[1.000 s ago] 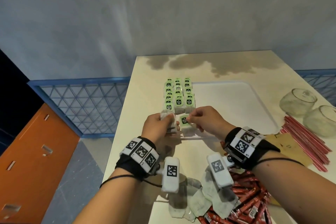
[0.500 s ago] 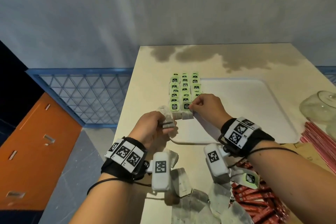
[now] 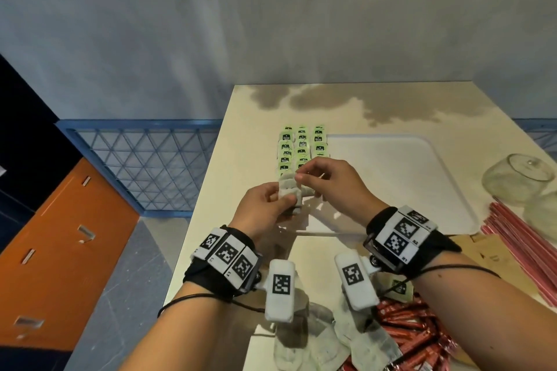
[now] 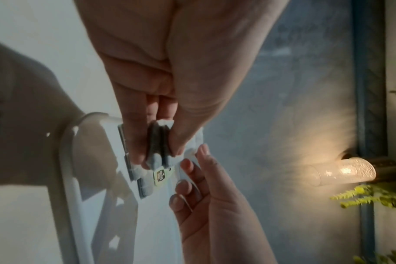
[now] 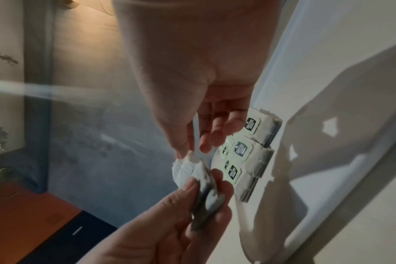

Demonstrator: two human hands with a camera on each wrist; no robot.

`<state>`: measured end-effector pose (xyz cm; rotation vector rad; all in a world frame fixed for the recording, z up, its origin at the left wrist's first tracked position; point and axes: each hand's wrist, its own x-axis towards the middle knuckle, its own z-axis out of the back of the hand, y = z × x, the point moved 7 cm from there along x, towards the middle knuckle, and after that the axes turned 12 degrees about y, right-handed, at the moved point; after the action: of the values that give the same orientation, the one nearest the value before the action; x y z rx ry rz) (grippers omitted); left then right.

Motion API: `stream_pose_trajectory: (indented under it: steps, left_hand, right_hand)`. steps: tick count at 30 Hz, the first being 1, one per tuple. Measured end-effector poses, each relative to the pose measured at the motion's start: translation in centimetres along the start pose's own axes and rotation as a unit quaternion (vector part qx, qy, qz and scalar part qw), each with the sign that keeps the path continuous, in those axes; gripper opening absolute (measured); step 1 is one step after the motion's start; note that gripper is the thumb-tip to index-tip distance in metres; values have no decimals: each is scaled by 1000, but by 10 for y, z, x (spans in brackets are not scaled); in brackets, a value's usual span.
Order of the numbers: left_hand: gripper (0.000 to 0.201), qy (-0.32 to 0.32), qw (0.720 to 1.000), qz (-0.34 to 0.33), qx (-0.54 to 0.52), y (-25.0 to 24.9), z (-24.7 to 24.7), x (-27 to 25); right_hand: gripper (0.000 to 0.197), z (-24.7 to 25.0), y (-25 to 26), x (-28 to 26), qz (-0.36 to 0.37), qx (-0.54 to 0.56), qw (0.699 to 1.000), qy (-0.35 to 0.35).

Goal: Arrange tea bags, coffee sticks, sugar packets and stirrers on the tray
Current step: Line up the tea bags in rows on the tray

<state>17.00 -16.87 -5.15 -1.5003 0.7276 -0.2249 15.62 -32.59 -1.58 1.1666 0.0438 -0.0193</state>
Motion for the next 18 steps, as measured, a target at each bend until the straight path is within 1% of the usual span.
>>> stream_pose_trajectory:
  steps: [3, 5, 7, 8, 10, 12, 14, 15, 18]
  left_hand:
    - [30, 19, 999, -10, 40, -3, -9, -7]
    - [34, 43, 996, -11, 76, -3, -15, -12]
    - [27, 44, 996, -8, 75, -2, -20, -17]
    - [21, 33, 996, -7, 81, 0, -19, -19]
    - [11, -21, 993, -15, 116, 0, -12, -21]
    - [12, -94, 984, -35, 146, -7, -3, -23]
    - [17, -137, 974, -67, 165, -19, -5, -25]
    - [17, -140, 971, -82, 178, -24, -10, -26]
    - [12, -113, 965, -105, 213, -32, -34, -25]
  right_hand:
    - [6, 4, 3, -9, -4, -14, 1000, 3]
    - [7, 8, 5, -16, -11, 25, 1000, -2]
    - [7, 12, 6, -23, -23, 74, 997, -6]
    - [7, 14, 5, -26, -29, 88, 996, -10]
    - [10, 21, 4, -32, -39, 79, 996, -32]
    - [12, 28, 2, -36, -44, 13, 997, -56]
    - [11, 29, 1, -39, -45, -58, 996, -58]
    - [10, 27, 2, -39, -43, -77, 995, -52]
    - [10, 20, 7, -41, -34, -87, 995, -45]
